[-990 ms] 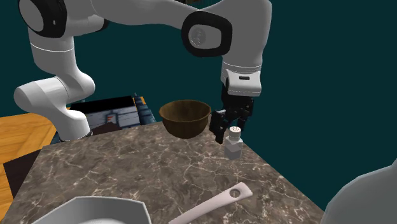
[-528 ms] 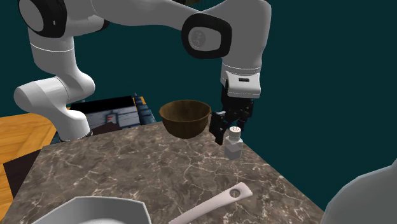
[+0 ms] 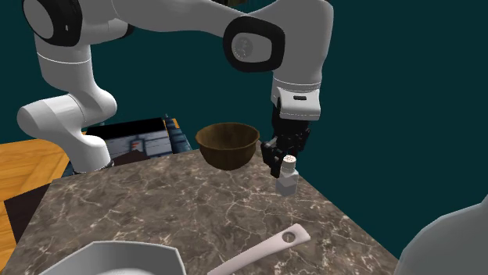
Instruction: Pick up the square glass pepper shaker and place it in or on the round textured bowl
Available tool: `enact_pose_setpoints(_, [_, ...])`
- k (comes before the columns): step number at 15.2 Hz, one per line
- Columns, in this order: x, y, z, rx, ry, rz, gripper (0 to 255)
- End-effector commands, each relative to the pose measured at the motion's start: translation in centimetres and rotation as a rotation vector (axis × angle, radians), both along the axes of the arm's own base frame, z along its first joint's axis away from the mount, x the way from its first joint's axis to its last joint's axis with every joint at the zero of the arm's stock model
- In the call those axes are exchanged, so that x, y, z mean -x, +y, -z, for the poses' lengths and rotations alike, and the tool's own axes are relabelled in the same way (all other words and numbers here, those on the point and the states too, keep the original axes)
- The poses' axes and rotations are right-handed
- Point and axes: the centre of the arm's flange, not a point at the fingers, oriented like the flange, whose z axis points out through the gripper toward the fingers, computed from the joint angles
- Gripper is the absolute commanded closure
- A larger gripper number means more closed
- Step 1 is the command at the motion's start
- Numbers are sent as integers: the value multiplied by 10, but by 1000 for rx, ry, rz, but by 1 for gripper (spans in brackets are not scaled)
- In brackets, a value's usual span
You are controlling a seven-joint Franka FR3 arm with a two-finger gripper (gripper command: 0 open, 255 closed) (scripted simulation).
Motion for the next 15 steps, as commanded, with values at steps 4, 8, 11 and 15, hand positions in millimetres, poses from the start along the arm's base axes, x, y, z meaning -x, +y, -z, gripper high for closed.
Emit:
enact_pose_setpoints(4, [0,0,-10,0,0,0,255])
enact_pose_setpoints(8, [0,0,-31,0,0,0,255])
enact_pose_setpoints(11, [0,0,-47,0,0,0,255])
enact_pose_setpoints(15, [0,0,-68,0,0,0,255])
